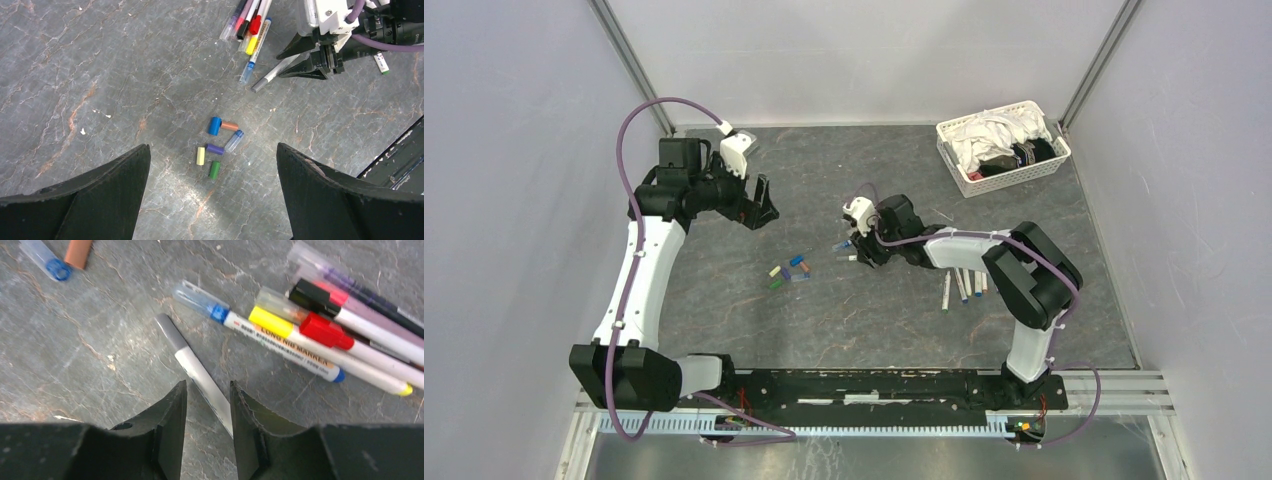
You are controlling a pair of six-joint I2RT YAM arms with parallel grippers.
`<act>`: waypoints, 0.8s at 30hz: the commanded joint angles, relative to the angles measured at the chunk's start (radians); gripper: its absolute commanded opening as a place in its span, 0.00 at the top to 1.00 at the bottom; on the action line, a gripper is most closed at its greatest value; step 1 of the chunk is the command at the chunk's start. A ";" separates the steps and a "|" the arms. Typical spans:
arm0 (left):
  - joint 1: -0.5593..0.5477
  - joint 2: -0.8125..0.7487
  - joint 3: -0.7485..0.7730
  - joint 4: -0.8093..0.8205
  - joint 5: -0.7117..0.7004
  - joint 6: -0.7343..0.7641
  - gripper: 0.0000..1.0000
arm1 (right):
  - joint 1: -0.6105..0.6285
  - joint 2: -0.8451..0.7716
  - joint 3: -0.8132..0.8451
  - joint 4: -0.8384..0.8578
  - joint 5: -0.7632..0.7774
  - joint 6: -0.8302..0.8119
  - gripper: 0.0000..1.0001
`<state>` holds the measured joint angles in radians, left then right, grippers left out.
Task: Open the pen caps
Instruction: Pick up the pen from the center of the board.
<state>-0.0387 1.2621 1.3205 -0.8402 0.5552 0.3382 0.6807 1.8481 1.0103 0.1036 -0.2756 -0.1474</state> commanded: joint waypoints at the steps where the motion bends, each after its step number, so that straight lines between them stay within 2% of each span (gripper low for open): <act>1: 0.006 -0.023 -0.007 0.012 0.007 0.047 0.00 | 0.006 -0.055 -0.062 0.023 0.059 -0.016 0.59; 4: 0.006 -0.026 -0.015 0.006 0.012 0.060 0.00 | 0.010 -0.087 -0.140 0.049 0.073 -0.014 0.60; 8: 0.005 -0.016 -0.012 -0.028 0.055 0.094 0.00 | 0.026 -0.107 -0.211 0.084 0.078 0.002 0.67; 10: 0.005 -0.008 -0.014 -0.060 0.089 0.129 0.00 | 0.039 -0.109 -0.222 0.091 0.078 0.013 0.78; 13: 0.005 0.004 -0.026 -0.118 0.141 0.209 0.00 | 0.067 -0.124 -0.226 0.096 0.064 0.035 1.00; 24: 0.001 0.031 -0.153 -0.434 0.363 0.767 0.00 | 0.079 -0.320 -0.256 0.133 -0.295 0.146 1.00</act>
<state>-0.0387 1.2869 1.1904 -1.1065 0.7708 0.8093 0.7574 1.6188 0.7612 0.1928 -0.3832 -0.0624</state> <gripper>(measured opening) 0.997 0.025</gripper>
